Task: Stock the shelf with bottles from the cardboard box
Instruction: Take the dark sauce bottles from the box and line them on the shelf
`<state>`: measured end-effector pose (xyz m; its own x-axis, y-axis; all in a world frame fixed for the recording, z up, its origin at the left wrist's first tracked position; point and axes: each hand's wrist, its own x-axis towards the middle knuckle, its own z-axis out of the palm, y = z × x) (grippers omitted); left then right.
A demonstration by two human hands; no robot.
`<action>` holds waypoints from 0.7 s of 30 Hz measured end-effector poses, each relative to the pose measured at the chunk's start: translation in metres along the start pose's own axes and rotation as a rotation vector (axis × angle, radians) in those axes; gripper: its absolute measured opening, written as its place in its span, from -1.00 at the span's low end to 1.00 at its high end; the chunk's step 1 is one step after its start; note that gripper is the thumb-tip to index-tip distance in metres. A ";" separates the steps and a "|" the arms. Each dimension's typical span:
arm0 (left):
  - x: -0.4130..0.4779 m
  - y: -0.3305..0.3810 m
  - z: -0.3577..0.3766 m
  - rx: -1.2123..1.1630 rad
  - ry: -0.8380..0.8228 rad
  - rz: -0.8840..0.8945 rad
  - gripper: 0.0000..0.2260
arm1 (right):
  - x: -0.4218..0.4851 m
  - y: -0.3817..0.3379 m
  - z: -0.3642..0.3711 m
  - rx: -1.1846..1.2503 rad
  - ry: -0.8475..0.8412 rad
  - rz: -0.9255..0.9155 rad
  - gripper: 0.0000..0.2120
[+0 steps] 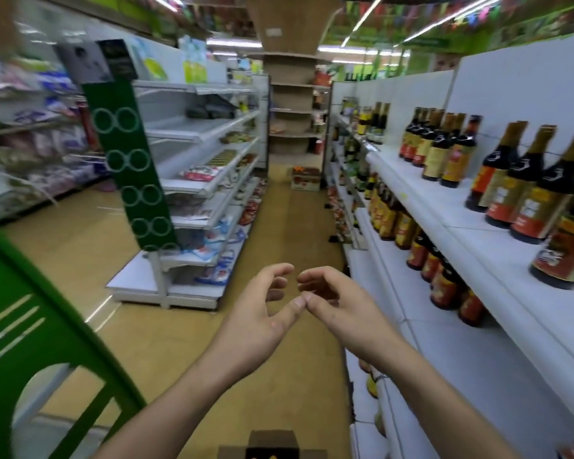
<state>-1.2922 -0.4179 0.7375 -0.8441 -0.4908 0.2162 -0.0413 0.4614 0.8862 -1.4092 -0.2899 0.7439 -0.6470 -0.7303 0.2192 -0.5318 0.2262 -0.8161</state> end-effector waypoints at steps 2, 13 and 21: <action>-0.007 -0.007 0.001 0.005 0.039 -0.055 -0.56 | 0.005 0.008 0.006 0.029 -0.043 -0.018 -0.80; -0.042 -0.066 0.010 0.044 0.114 -0.281 -0.54 | 0.003 0.054 0.058 0.077 -0.256 -0.006 -0.79; -0.057 -0.117 0.020 -0.010 0.071 -0.353 -0.55 | -0.003 0.083 0.099 0.055 -0.306 0.093 -0.79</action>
<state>-1.2497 -0.4293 0.6132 -0.7395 -0.6689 -0.0761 -0.3181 0.2475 0.9152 -1.3969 -0.3329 0.6227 -0.4932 -0.8697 -0.0219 -0.4419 0.2721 -0.8548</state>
